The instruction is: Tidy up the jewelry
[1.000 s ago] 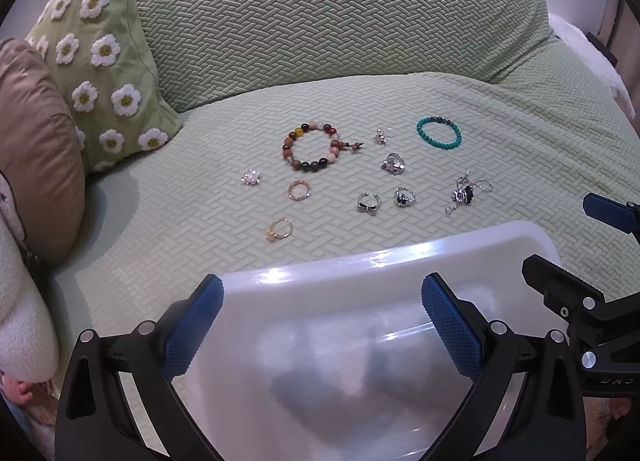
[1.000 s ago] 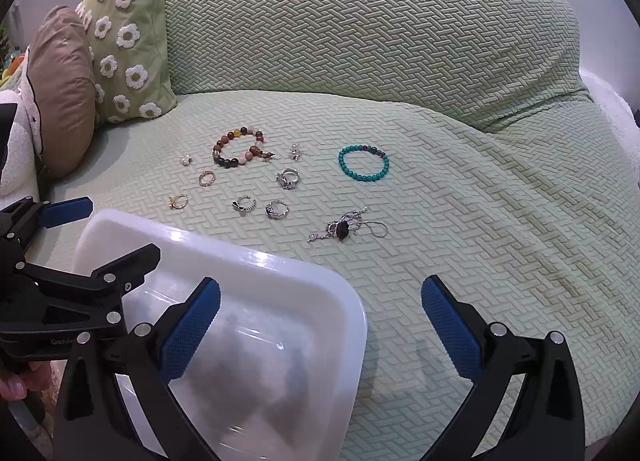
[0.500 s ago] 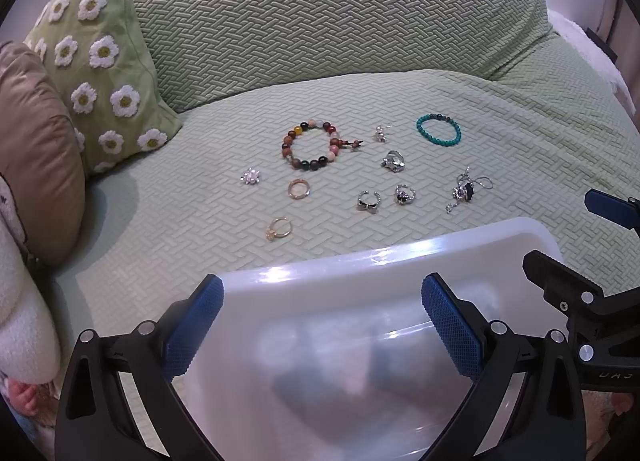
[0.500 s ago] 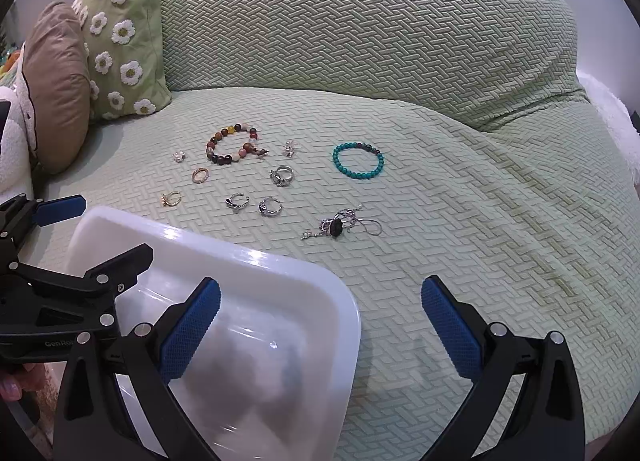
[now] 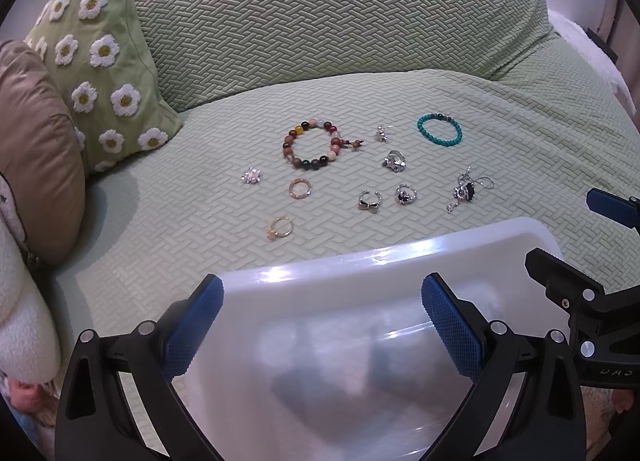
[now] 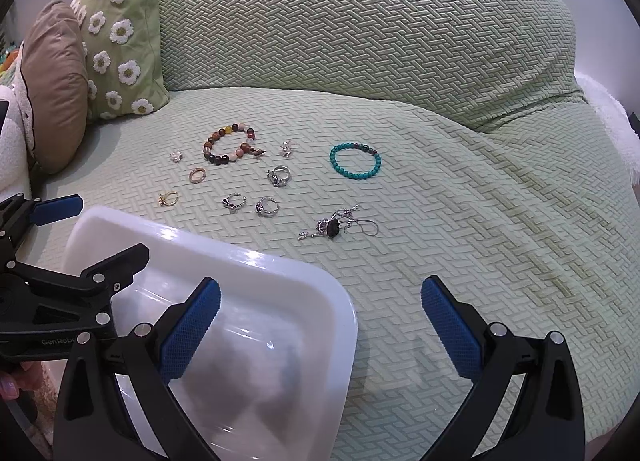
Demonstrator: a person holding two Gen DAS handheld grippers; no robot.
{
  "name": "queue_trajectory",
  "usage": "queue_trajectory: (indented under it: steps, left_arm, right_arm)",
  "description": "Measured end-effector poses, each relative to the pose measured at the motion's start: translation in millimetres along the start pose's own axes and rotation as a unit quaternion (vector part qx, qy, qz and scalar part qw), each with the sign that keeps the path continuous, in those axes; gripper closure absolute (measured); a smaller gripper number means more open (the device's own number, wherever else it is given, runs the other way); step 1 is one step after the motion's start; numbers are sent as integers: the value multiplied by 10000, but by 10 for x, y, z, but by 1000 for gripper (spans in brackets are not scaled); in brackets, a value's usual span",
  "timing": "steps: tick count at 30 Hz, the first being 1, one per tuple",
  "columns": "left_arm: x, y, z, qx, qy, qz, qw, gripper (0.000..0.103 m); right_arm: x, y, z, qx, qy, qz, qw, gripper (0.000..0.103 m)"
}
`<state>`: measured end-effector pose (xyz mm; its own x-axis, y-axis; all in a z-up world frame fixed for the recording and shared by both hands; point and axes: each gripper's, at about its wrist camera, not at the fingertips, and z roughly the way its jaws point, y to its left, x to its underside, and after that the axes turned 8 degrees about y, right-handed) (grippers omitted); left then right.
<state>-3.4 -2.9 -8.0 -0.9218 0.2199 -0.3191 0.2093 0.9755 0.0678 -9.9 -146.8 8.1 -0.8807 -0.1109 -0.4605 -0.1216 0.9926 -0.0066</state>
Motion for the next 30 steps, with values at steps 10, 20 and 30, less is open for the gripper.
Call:
queue_trajectory:
  steps: [10, 20, 30]
  left_arm:
    - [-11, -2, 2, 23, 14, -8, 10000, 8]
    - [-12, 12, -20, 9, -27, 27, 10000, 8]
    - [-29, 57, -19, -52, -32, 15, 10000, 8]
  right_arm:
    - [-6, -21, 3, 38, -28, 11, 10000, 4]
    - [18, -105, -13, 204, -123, 81, 9997, 4]
    - [15, -130, 11, 432, -130, 76, 9990, 4]
